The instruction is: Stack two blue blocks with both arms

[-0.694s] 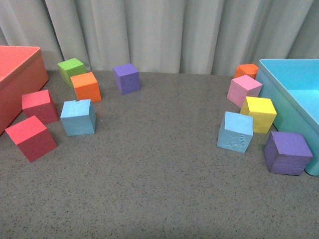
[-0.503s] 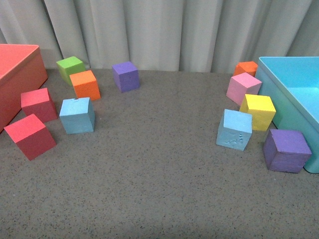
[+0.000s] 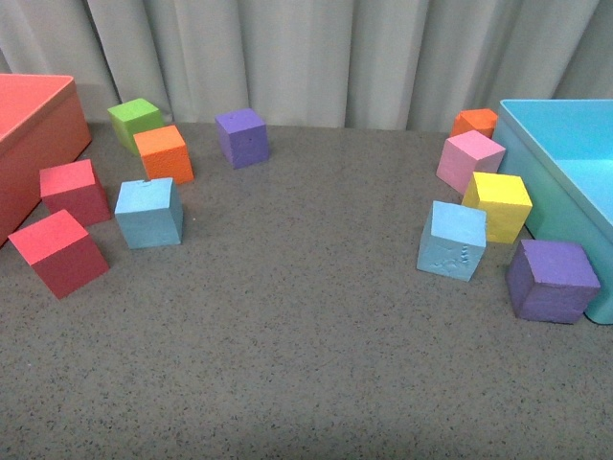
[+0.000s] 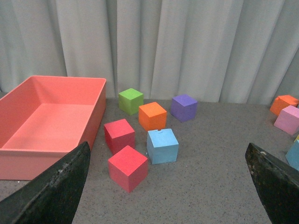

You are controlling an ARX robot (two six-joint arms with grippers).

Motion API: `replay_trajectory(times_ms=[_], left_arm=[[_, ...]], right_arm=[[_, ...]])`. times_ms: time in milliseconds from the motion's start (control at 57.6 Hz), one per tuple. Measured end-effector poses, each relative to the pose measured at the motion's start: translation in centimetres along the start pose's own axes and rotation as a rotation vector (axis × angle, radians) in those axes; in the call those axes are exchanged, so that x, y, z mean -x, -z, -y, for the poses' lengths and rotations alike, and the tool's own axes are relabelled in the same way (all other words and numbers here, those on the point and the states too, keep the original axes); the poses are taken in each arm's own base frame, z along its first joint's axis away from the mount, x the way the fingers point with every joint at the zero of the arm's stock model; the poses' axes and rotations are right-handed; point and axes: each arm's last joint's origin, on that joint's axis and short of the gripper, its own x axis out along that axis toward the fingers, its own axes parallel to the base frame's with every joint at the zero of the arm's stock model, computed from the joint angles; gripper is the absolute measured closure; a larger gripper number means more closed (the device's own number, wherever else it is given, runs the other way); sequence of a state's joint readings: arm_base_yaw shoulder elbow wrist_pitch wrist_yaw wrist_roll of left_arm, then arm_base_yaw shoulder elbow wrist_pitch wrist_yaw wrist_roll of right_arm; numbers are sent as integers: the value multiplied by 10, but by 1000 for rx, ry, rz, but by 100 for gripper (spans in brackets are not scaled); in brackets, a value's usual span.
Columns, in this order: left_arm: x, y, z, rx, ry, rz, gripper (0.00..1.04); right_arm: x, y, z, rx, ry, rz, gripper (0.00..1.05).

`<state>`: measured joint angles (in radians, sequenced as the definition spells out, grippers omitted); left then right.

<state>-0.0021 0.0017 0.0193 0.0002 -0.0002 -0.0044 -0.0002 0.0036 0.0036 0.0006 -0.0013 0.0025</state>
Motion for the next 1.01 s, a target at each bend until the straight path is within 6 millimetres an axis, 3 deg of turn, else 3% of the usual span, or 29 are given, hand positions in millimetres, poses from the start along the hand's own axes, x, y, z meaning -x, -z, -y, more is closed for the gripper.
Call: replay_trajectory(times_ms=[555, 677, 781, 902, 1007], left_arm=[[0, 0, 0, 0, 0, 0, 7], [0, 0, 0, 0, -2, 0, 7], [0, 0, 0, 0, -2, 0, 7], [0, 0, 0, 0, 0, 0, 7], [0, 0, 0, 0, 0, 0, 7]], right_arm=[[0, 0, 0, 4, 6, 0, 10], [-10, 1, -4, 187, 306, -97, 10], [-31, -7, -9, 168, 271, -167, 10], [-84, -24, -19, 25, 174, -263, 10], [-135, -17, -30, -53, 121, -453, 10]])
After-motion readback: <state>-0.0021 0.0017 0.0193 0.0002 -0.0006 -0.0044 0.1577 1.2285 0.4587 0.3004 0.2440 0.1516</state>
